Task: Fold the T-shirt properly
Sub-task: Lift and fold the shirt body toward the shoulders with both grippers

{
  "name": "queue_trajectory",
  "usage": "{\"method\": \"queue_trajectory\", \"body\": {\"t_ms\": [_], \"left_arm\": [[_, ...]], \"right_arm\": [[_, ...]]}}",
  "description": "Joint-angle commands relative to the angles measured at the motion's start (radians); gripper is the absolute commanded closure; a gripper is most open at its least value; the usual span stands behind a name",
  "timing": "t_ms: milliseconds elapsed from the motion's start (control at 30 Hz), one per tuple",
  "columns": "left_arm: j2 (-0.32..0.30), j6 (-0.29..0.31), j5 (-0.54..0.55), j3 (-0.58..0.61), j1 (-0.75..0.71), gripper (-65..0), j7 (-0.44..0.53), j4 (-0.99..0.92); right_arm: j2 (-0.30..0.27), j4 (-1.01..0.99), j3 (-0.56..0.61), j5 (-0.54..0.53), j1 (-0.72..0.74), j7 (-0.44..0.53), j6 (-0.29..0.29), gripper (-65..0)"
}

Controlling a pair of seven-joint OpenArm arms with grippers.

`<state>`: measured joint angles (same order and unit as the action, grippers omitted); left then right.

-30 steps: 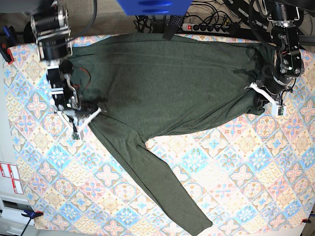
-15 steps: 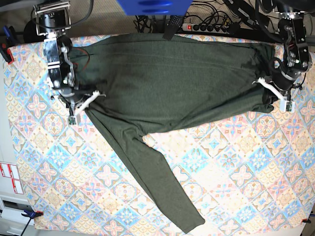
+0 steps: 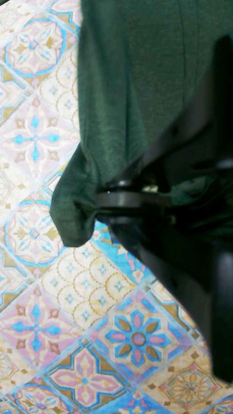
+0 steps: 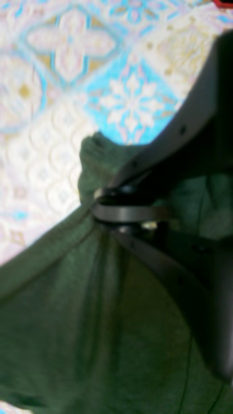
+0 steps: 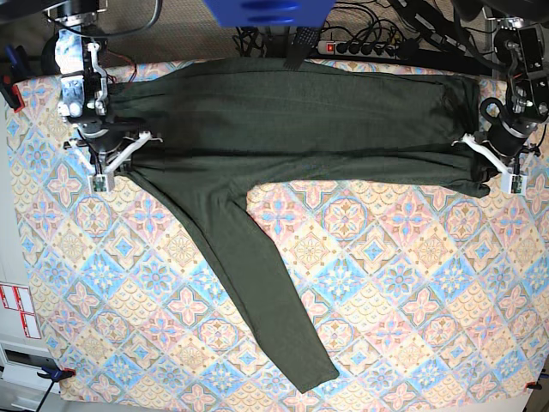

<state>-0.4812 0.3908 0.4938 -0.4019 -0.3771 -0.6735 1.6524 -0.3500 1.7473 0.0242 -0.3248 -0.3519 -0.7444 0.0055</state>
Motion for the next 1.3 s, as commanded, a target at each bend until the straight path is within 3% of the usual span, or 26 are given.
{"method": "queue_trajectory", "body": {"t_ms": [0,467,700,900,1267], "left_arm": [[-0.02,0.0,0.006,-0.01,-0.01,0.0,0.019,0.018],[-0.034,0.0,0.007,-0.013,-0.112,0.0,0.027,0.029],[-0.034,0.001,-0.001,-0.068,-0.142,0.0,0.021,0.019],[-0.034,0.001,-0.001,-0.067,-0.136,0.0,0.025,-0.07],[-0.032,0.001,-0.047,0.039,-0.093,0.0,0.025,-0.136]], "right_arm": [[-0.011,0.03,-0.014,-0.001,-0.012,0.016,0.0,-1.3],[-0.022,0.076,-0.068,-0.001,-0.114,0.016,0.0,-1.3],[-0.022,0.093,-0.068,-0.001,-0.154,0.013,0.0,-1.3],[-0.022,0.092,-0.063,-0.001,-0.177,0.013,0.0,-1.3],[-0.022,0.084,-0.059,-0.001,-0.177,0.01,0.0,-2.5]]}}
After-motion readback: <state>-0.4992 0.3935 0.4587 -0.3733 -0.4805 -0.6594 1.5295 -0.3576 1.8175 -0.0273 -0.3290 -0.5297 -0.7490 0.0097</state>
